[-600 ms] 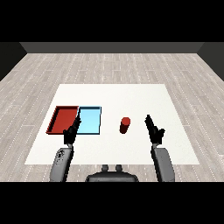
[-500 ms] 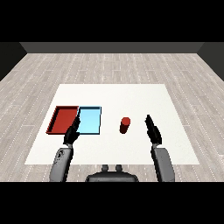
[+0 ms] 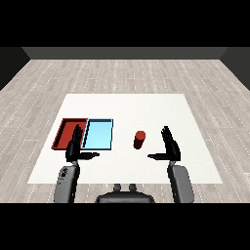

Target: Pick the red can and put it in the red box

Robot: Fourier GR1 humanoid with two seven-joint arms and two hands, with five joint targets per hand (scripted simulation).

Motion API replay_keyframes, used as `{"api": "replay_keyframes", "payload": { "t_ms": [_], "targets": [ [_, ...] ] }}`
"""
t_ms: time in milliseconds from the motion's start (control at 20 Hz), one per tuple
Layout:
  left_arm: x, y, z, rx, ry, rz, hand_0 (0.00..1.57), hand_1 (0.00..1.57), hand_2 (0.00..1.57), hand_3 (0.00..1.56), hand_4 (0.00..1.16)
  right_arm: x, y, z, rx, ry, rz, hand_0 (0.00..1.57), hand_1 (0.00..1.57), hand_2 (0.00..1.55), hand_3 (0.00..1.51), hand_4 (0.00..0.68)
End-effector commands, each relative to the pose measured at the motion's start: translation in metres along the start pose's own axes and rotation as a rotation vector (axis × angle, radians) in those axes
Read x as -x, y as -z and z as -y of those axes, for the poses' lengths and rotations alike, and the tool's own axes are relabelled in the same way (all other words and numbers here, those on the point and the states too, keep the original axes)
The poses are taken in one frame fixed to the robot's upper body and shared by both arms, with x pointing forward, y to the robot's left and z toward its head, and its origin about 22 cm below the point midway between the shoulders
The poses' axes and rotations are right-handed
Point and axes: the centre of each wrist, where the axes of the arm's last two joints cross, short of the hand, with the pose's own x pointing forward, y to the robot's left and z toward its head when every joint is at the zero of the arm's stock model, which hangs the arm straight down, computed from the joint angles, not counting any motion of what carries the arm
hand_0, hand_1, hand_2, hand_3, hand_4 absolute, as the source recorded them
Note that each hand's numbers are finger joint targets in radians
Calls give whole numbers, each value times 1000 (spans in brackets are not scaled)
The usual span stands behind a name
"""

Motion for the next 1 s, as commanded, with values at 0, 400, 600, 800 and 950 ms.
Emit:
{"api": "replay_keyframes", "payload": {
  "t_ms": [0, 400, 600, 800, 950],
  "targets": [
    [4, -10, -16, -24, -34, 92, 0, 0, 0, 0, 0, 13, -7, 7, -8, 40, 91, 0, 0, 0, 0, 0],
    [5, 0, -9, -7, -13, 96, 0, 0, 0, 0, 0, 16, -10, 13, -6, 38, 74, 0, 0, 0, 0, 0],
    [3, 7, -7, -22, -20, 108, 0, 0, 0, 0, 0, 15, -4, 5, -1, 37, 65, 0, 0, 0, 0, 0],
    [-6, -8, 5, -19, -11, 112, 0, 0, 0, 0, 0, 17, -8, 15, -5, 34, 69, 0, 0, 0, 0, 0],
    [25, 2, 3, -7, -31, 114, 0, 0, 0, 0, 0, 20, 8, 0, -11, 32, 77, 0, 0, 0, 0, 0]
  ]
}}
